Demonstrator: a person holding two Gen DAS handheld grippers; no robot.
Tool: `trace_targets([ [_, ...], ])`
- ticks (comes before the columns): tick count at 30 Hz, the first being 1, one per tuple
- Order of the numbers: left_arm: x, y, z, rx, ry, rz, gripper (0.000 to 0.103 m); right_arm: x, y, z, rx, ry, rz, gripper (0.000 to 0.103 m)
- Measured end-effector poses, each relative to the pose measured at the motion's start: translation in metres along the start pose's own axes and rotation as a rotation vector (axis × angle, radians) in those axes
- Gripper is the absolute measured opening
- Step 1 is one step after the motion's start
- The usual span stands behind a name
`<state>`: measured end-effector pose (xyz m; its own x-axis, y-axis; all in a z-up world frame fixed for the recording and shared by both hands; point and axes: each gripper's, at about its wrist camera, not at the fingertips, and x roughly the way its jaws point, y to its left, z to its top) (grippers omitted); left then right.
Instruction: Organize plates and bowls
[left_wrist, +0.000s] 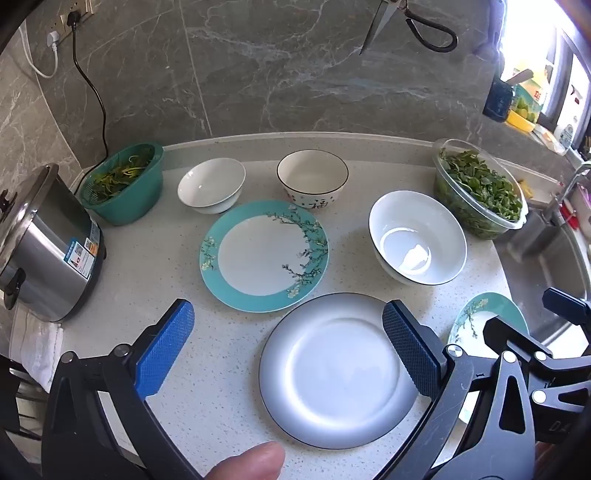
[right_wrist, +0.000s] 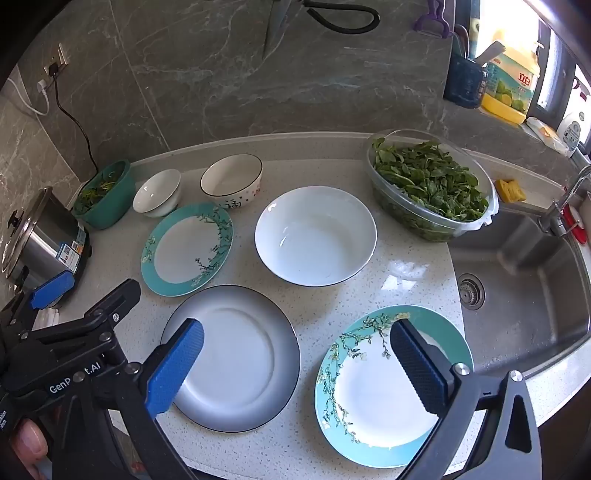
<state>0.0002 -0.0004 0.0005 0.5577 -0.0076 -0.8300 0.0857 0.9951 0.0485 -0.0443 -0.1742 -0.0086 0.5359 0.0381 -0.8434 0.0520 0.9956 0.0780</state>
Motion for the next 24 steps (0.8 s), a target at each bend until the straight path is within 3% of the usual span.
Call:
trace_targets([
  [24, 0.0043, 0.0013, -0.0046, 0.000, 0.007, -0.006, 0.103, -0.0010, 0.0024, 0.0008, -0.002, 0.005, -0.003, 0.103],
])
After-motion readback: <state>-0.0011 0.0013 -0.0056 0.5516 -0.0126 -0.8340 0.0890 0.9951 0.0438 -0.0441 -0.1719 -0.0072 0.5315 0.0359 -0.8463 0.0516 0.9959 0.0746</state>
